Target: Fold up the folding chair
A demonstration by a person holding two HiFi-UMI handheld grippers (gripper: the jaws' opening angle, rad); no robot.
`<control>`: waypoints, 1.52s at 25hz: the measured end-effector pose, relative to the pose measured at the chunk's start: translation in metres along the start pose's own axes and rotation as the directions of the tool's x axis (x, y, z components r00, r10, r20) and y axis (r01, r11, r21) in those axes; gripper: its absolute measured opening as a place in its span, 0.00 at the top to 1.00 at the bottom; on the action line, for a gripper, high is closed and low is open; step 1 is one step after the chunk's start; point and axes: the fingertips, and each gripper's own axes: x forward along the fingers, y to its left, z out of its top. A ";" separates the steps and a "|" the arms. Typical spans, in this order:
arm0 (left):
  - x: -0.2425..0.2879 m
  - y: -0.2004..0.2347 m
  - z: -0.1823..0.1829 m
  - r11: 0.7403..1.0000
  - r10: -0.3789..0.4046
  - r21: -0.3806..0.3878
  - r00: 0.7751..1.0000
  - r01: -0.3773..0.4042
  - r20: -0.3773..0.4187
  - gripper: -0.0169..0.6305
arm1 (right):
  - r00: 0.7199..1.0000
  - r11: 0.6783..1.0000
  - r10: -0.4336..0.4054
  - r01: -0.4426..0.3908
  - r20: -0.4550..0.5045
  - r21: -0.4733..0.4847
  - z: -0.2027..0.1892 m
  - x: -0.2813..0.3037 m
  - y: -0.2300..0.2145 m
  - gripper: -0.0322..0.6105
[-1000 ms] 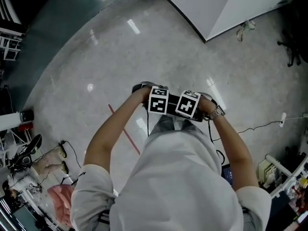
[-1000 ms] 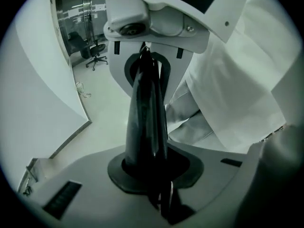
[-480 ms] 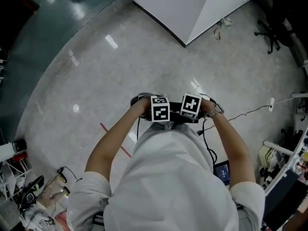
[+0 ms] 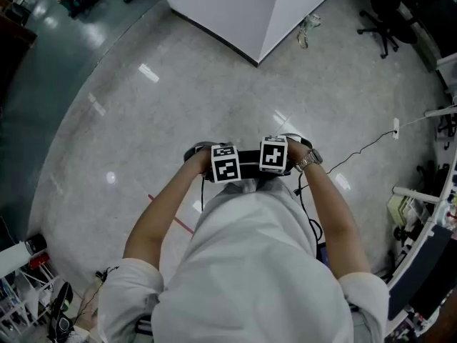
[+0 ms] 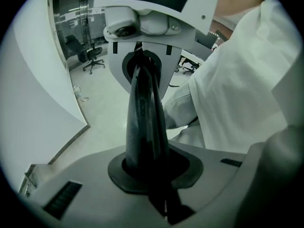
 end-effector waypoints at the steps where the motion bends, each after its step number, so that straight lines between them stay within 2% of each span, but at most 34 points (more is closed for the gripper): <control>1: 0.001 0.002 0.003 1.000 -0.005 0.001 1.000 0.005 -0.002 0.87 | 1.000 1.000 0.011 -0.011 -0.006 0.008 -0.004 0.000 -0.002 0.81; 8: 0.003 0.009 0.006 0.998 -0.034 -0.057 0.999 0.032 -0.022 0.87 | 1.000 1.000 0.016 -0.016 -0.002 0.003 -0.008 -0.003 -0.006 0.82; 12: 0.005 0.003 0.011 0.997 -0.033 -0.065 0.999 0.031 -0.027 0.87 | 1.000 1.000 0.008 -0.008 0.010 -0.019 -0.012 -0.003 0.000 0.83; 14: 0.006 0.003 0.013 0.998 -0.039 -0.051 0.998 0.036 -0.053 0.87 | 1.000 1.000 0.001 -0.001 0.014 -0.027 -0.014 -0.003 0.000 0.84; 18: 0.008 0.008 0.011 0.999 -0.046 0.001 0.984 0.047 -0.173 0.87 | 1.000 0.999 -0.012 0.013 0.019 -0.042 -0.014 -0.004 -0.006 0.85; 22: 0.013 0.029 0.024 0.999 -0.034 -0.021 0.986 0.031 -0.166 0.88 | 0.998 0.998 -0.050 0.051 0.023 -0.024 -0.028 -0.008 -0.022 0.87; 26: 0.014 0.049 0.043 0.998 -0.028 0.046 0.983 0.037 -0.180 0.89 | 0.998 0.999 -0.053 0.053 0.025 0.011 -0.047 -0.016 -0.034 0.88; 30: 0.016 0.075 0.068 0.992 -0.047 0.105 0.976 0.071 -0.213 0.89 | 0.997 0.994 -0.057 0.051 0.058 0.094 -0.070 -0.028 -0.054 0.88; 38: 0.027 0.106 0.124 0.964 -0.056 0.238 0.968 0.116 -0.245 0.89 | 0.994 0.974 -0.080 0.062 0.074 0.217 -0.124 -0.046 -0.076 0.88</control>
